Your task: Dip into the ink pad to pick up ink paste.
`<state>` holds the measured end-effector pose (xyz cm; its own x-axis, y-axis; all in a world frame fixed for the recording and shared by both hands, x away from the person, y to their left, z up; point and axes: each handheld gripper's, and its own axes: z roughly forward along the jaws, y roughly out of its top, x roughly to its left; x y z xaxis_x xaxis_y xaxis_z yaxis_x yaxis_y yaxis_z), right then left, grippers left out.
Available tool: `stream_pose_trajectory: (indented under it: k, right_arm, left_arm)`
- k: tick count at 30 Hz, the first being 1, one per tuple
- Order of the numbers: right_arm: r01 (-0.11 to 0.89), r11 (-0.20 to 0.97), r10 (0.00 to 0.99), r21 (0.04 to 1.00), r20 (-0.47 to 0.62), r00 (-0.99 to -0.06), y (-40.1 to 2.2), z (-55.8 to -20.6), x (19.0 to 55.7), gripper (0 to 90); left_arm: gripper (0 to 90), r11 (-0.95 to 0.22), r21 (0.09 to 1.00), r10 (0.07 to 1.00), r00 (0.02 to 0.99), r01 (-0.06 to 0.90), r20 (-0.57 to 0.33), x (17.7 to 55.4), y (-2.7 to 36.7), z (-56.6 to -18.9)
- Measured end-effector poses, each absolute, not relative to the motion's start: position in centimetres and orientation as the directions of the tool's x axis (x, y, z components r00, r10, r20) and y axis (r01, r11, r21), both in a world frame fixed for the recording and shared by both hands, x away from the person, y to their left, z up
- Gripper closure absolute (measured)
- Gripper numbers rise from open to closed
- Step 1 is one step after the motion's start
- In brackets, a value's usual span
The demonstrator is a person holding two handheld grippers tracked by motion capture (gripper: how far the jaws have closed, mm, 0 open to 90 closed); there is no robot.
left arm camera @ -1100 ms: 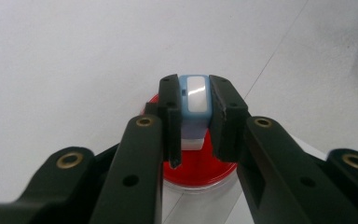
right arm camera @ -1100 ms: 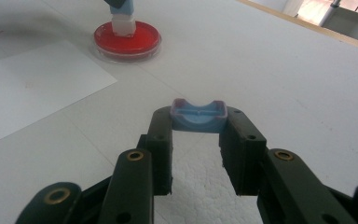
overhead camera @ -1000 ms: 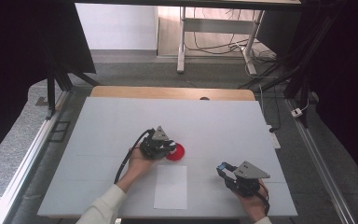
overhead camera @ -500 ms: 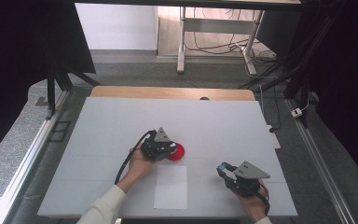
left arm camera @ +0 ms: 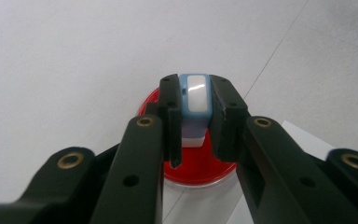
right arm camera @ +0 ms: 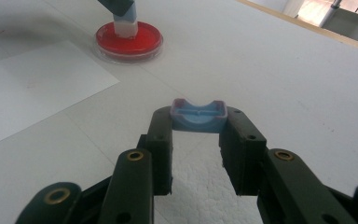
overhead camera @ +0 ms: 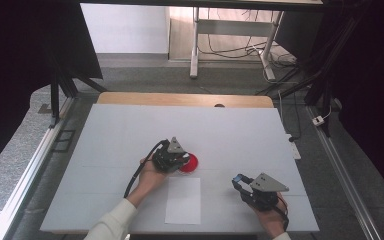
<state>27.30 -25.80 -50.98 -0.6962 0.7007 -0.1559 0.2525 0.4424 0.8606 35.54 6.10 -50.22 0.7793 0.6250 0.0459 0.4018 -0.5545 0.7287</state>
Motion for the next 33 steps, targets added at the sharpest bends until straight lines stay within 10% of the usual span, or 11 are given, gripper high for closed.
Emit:
stream_pose_trajectory:
  k: [33]
  right_arm:
    - [0.241, 0.434, 0.7, 0.868, -0.157, -0.697, -25.9, -50.89, 27.24, 65.0]
  left_arm:
    - [76.4, -0.52, 0.755, 0.621, 0.784, 0.398, 0.014, 35.53, 6.77, -49.81]
